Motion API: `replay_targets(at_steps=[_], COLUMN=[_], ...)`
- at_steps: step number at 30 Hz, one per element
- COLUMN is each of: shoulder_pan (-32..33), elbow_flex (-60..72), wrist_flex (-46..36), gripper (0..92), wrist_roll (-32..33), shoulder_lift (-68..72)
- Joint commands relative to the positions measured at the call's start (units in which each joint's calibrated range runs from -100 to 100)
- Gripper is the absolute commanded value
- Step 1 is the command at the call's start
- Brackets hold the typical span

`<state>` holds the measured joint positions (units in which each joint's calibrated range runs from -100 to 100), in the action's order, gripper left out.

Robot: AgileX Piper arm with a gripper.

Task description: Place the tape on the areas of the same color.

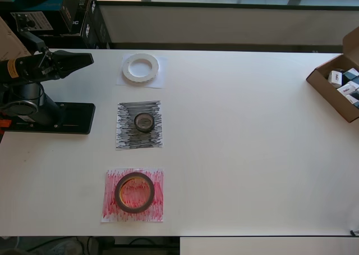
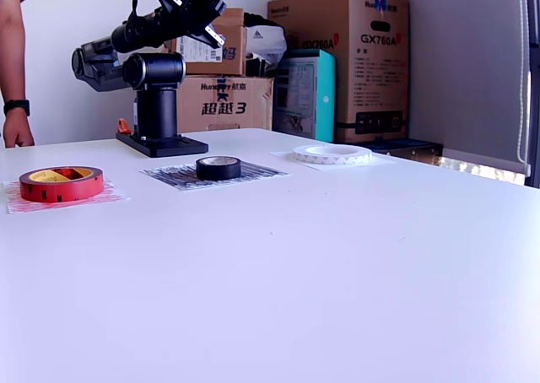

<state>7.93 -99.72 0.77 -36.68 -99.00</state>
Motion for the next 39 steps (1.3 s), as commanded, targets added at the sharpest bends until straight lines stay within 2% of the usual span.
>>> replay_targets(at_steps=[1,6,18,39], shoulder_pan=[0.29,0.85,0.37,0.37], elbow_flex=[0.18,0.18,0.81,1.00], wrist_flex=[-0.81,-1.66,-22.87,-22.87], gripper=[0.0,0.0,0.0,0.0], wrist_roll=[0.10,0.51,0.59,0.59], shoulder_lift=[-0.25,-0.16,-0.16,-0.16])
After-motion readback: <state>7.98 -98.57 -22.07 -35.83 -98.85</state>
